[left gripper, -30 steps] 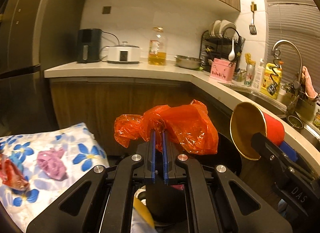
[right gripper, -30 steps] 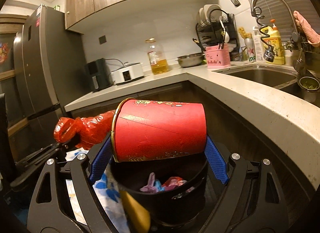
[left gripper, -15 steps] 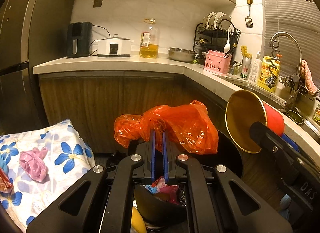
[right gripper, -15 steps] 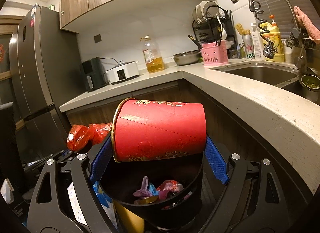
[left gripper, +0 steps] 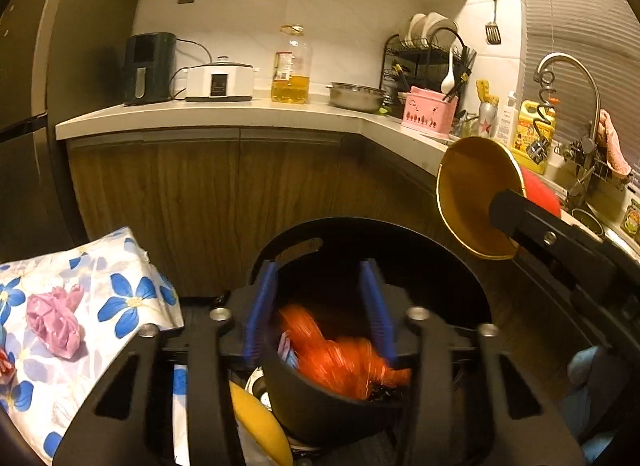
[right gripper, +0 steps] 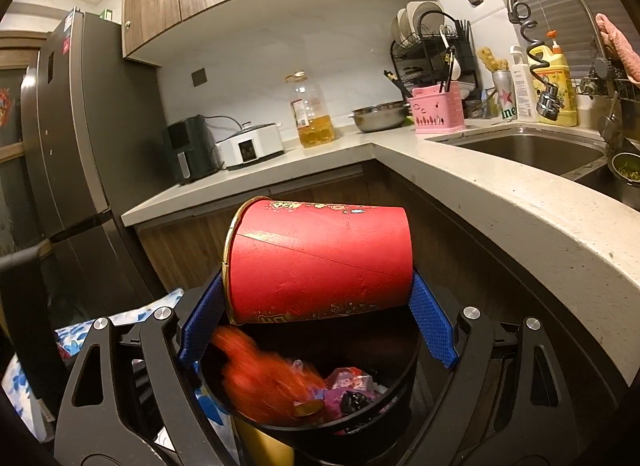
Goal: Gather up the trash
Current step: 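Open both grippers to drop the bag and cup into the bin, then move both open grippers back over the remaining trash on the table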
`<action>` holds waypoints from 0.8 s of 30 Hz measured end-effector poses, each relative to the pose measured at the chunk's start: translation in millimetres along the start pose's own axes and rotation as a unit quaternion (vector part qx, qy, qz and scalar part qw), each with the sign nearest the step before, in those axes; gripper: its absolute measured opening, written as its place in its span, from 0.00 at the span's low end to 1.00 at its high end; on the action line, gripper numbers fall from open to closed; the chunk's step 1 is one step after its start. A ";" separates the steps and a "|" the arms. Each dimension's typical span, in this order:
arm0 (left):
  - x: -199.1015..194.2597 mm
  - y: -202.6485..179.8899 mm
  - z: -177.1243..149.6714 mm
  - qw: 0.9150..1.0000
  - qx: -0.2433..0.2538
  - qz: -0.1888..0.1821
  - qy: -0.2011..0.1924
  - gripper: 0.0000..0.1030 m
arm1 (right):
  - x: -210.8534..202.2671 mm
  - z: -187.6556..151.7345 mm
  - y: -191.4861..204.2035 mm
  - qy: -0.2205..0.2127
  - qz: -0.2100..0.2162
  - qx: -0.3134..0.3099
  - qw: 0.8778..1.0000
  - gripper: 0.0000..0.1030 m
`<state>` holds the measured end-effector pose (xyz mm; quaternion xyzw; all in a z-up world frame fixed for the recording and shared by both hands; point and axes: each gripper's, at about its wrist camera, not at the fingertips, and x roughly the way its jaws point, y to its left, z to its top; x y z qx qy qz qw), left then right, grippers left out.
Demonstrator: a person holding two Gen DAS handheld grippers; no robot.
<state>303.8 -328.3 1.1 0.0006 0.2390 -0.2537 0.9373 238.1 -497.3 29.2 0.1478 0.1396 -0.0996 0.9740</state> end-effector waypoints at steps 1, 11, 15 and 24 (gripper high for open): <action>-2.5 3.7 -1.0 1.000 -0.004 0.004 0.001 0.55 | 1.4 -0.2 -0.1 0.002 0.001 0.001 1.000 0.82; -46.5 48.0 -17.6 0.995 -0.060 0.083 -0.014 0.86 | 6.1 -9.5 2.2 0.028 0.004 0.011 1.000 0.84; -64.4 52.4 -23.9 0.992 -0.054 0.115 -0.021 0.94 | -3.0 -15.0 6.9 0.030 0.003 0.010 1.000 0.86; -99.9 64.2 -42.4 0.986 -0.050 0.155 -0.024 0.94 | -31.1 -28.9 28.4 0.028 0.008 -0.005 1.000 0.87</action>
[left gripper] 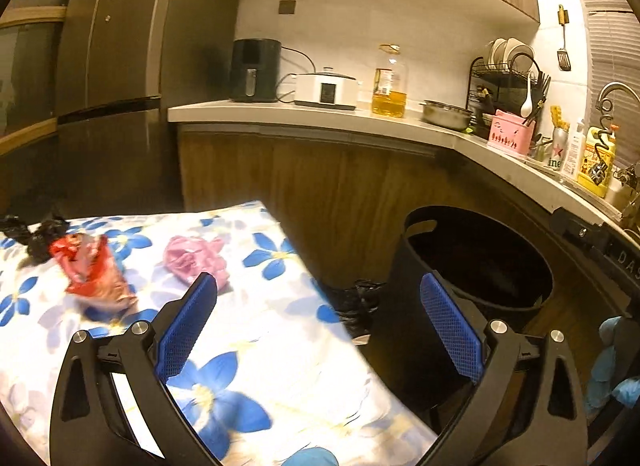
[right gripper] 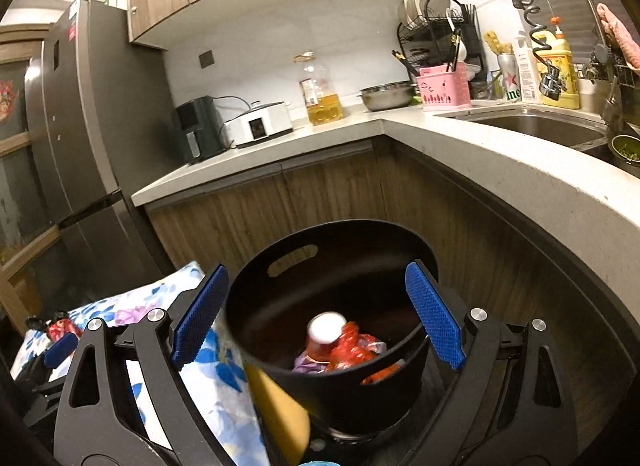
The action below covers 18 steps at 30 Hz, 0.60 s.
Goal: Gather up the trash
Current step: 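Move both open grippers back over the remaining trash on the table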
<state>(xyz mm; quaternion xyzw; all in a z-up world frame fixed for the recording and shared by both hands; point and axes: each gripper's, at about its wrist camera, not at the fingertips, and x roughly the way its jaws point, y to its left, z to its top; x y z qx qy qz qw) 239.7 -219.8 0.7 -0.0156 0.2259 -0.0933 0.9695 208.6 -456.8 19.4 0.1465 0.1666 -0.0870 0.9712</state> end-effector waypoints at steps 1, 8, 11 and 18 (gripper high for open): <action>-3.9 3.4 -1.7 1.000 0.000 0.007 -0.002 0.94 | -4.7 -1.5 4.1 -0.003 0.001 -0.003 1.000 0.87; -24.6 23.9 -9.5 0.999 -0.005 0.030 -0.009 0.94 | -27.4 -13.4 28.7 -0.013 0.011 -0.016 1.000 0.87; -31.7 32.9 -12.4 0.999 -0.008 0.038 -0.011 0.94 | -33.4 -20.0 40.7 -0.013 0.018 -0.026 0.999 0.87; -43.3 58.7 -19.8 0.998 -0.024 0.060 -0.012 0.94 | -43.8 -31.4 67.7 -0.013 0.036 -0.039 0.998 0.87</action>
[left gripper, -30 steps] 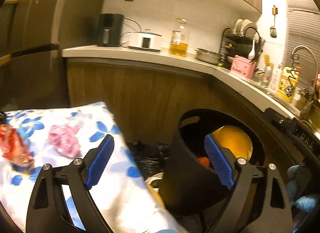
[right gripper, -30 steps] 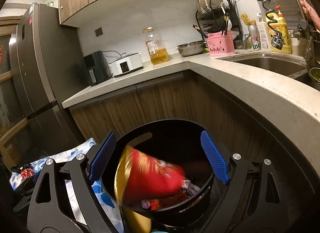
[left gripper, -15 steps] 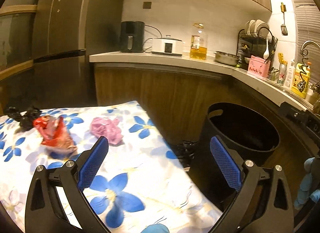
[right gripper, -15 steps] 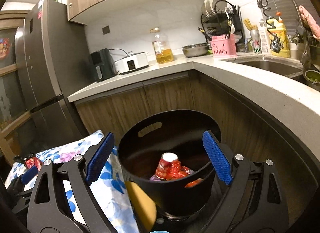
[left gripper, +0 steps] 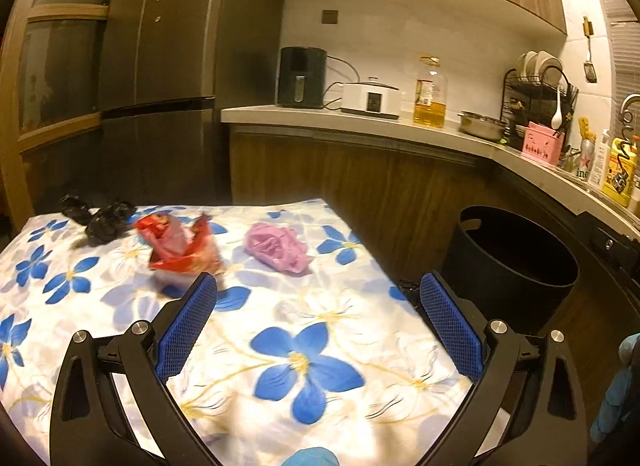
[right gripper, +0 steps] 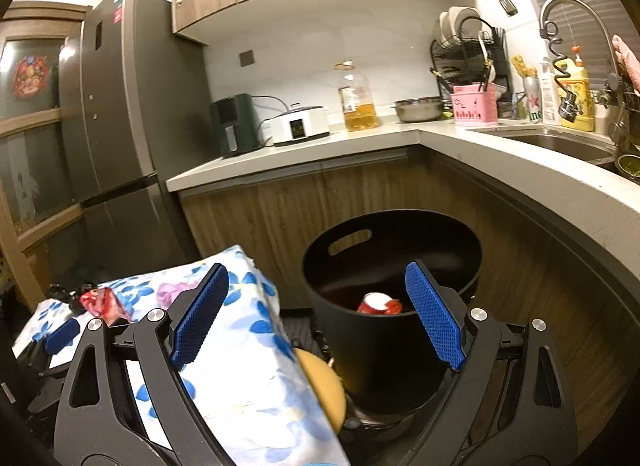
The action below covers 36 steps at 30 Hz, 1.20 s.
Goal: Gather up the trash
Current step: 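Move both open grippers back over the remaining trash on the table, then grasp the red snack bag with the left gripper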
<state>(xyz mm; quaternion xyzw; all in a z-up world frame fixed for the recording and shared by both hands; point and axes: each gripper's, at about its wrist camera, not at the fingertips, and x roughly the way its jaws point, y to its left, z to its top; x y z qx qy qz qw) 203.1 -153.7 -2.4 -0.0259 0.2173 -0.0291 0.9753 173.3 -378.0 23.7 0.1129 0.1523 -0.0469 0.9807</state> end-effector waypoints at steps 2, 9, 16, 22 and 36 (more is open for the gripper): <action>-0.9 7.1 -1.3 1.000 -0.004 0.006 0.001 0.94 | -0.5 -2.2 9.3 0.001 0.007 -0.004 1.000 0.87; -4.0 41.1 -2.3 0.999 -0.017 0.036 -0.001 0.94 | 6.2 -10.8 42.4 0.013 0.031 -0.022 0.999 0.87; 12.6 83.6 11.8 0.996 -0.024 0.079 -0.028 0.94 | 17.2 -17.8 65.3 0.019 0.048 -0.027 0.998 0.86; 55.7 113.9 29.9 0.995 -0.050 0.082 -0.010 0.94 | 37.0 -23.8 91.9 0.030 0.068 -0.035 0.997 0.86; 106.3 132.3 7.9 0.995 -0.066 0.036 0.067 0.62 | 102.9 -29.6 148.4 0.043 0.098 -0.073 0.992 0.86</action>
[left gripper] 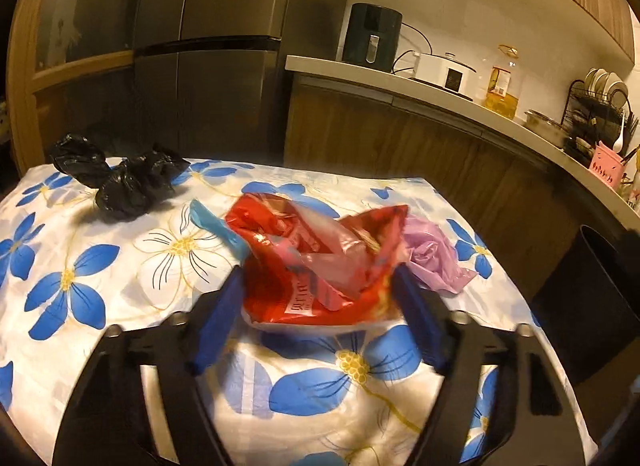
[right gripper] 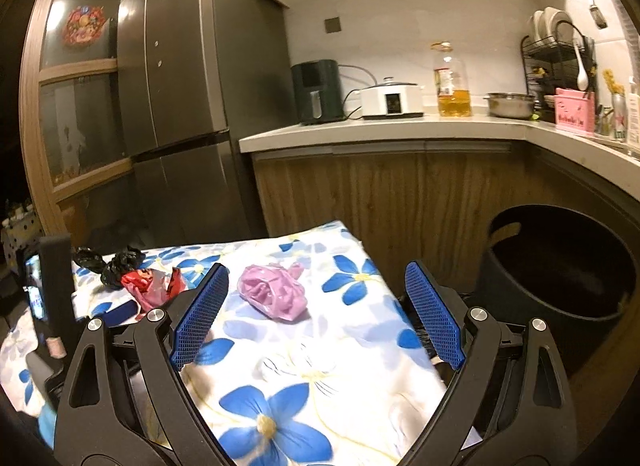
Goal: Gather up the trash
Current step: 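Grasp the red snack bag with the left gripper, then grasp the pink plastic bag with the right gripper while the left gripper holds the snack bag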
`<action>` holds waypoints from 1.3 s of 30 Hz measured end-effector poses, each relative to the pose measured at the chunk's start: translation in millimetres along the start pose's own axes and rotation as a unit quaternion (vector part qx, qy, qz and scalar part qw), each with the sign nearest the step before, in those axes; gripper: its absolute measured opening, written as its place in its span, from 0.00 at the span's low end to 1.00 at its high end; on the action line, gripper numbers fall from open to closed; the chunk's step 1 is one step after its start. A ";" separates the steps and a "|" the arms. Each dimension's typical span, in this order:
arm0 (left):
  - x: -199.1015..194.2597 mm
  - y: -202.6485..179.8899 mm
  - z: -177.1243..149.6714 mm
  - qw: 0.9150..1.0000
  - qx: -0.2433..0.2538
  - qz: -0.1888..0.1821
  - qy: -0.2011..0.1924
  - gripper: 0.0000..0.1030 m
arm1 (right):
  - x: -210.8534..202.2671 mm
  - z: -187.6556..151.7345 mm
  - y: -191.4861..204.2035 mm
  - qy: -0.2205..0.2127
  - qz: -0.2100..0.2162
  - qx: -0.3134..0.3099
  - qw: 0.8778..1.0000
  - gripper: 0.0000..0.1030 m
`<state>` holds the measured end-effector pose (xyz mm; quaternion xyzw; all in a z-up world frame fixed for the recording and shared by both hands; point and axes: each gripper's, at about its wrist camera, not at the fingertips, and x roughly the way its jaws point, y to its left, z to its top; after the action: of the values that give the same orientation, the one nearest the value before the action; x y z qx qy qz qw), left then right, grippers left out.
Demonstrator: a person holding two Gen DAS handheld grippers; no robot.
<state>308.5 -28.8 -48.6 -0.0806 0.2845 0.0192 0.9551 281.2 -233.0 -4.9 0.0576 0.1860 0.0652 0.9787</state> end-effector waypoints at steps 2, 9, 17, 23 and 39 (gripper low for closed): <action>0.2 -0.4 -2.3 1.000 0.005 0.005 0.002 0.46 | 12.9 -2.5 6.0 0.008 0.002 -0.005 1.000 0.86; -1.7 1.9 -7.7 1.000 0.009 -0.005 -0.001 0.23 | 56.1 -11.1 21.0 0.038 0.007 -0.015 0.999 0.82; -40.3 11.9 -13.9 0.999 -0.025 -0.031 -0.035 0.06 | 97.0 -15.1 28.6 0.075 0.009 -0.023 0.997 0.67; -75.4 21.4 -15.6 0.994 -0.041 -0.061 -0.075 0.05 | 125.4 -17.5 31.5 0.110 0.016 -0.018 0.994 0.56; -81.1 29.3 -19.1 0.994 -0.046 -0.063 -0.082 0.05 | 159.0 -31.7 39.1 0.176 0.044 -0.029 0.983 0.07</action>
<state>227.8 -2.2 -24.1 -0.1407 0.1985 -0.0218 0.9697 411.8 -167.9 -85.5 0.0249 0.3508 0.1229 0.9280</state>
